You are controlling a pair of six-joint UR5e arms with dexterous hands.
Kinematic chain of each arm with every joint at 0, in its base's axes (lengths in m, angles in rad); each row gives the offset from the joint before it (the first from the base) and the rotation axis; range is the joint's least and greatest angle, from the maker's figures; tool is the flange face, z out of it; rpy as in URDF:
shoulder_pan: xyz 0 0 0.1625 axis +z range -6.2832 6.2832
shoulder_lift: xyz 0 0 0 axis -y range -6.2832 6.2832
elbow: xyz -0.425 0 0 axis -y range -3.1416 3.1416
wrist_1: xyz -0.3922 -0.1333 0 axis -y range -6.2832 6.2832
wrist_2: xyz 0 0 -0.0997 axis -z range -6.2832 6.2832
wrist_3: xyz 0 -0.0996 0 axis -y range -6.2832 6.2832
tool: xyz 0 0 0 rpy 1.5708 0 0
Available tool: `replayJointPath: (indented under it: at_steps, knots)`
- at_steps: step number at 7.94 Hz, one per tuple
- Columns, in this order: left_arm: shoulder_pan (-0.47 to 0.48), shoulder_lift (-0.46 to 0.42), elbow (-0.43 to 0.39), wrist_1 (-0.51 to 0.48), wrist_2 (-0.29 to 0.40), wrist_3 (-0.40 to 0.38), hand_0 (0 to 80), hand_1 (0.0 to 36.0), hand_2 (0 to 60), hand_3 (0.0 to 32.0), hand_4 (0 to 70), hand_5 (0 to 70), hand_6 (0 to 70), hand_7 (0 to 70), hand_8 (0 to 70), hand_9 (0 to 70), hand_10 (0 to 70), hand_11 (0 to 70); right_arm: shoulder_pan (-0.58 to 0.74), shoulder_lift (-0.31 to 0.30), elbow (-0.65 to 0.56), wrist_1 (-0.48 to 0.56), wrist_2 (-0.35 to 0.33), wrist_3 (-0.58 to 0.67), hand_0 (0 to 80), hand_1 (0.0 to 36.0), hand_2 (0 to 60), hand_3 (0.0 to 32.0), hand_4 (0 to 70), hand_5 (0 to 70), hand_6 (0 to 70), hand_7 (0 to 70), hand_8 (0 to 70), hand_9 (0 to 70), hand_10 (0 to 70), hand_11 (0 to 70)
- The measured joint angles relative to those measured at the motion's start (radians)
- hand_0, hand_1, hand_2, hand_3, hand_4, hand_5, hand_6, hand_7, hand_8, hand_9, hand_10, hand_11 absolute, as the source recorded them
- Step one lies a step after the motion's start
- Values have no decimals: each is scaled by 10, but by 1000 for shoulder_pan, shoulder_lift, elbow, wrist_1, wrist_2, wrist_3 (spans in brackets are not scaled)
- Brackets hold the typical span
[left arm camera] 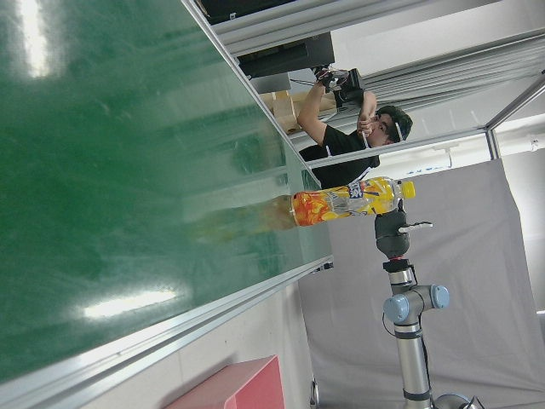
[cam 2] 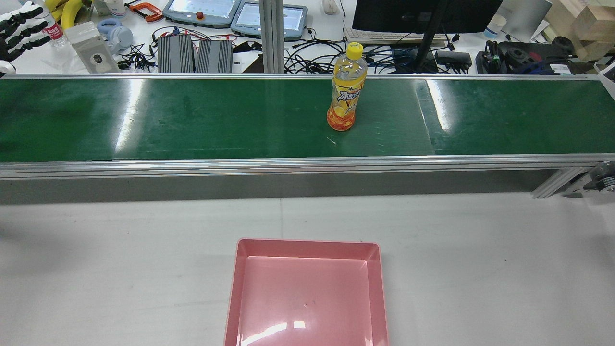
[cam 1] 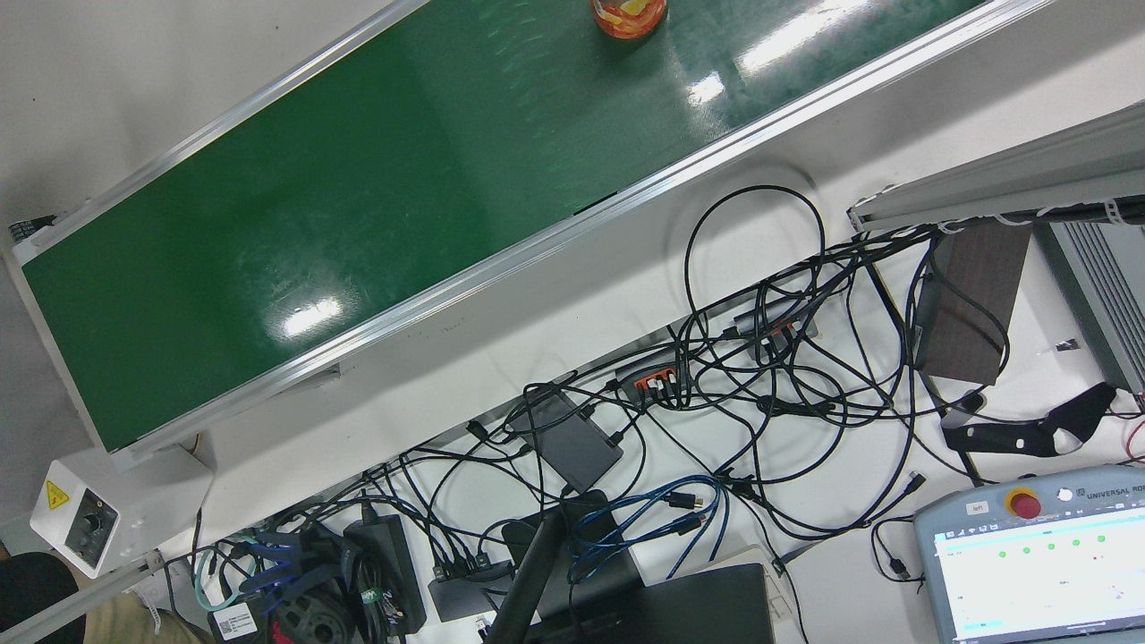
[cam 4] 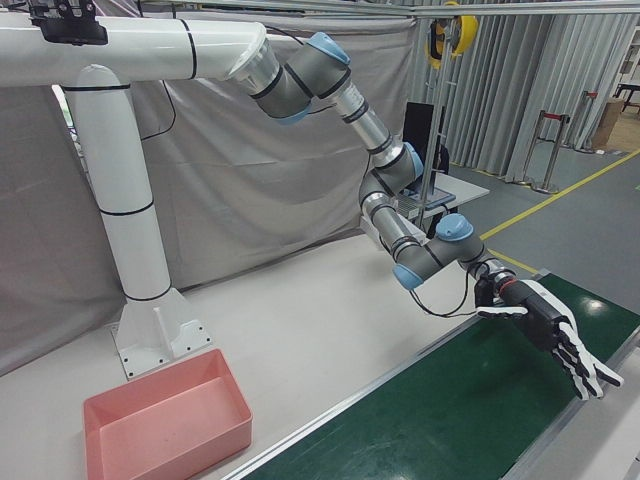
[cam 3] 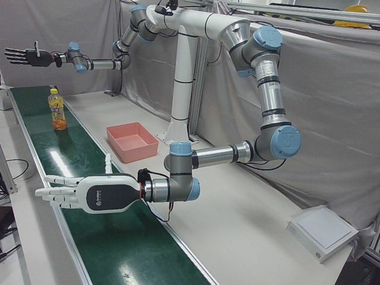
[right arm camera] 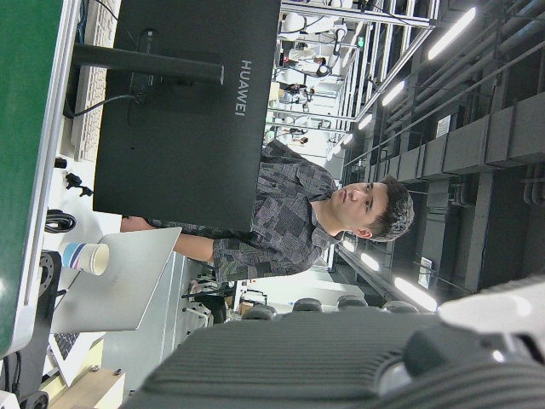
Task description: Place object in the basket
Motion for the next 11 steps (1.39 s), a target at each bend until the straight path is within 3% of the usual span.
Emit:
replayJointPath:
  at_steps: [11]
  knots:
    - [-1,0,1,-1,0,0,481,95,0,0,161,98,0,0,59,106,89,140,0,0,0,0,0,0,0,0,0,0,0,0,0,0,0,0,0,0]
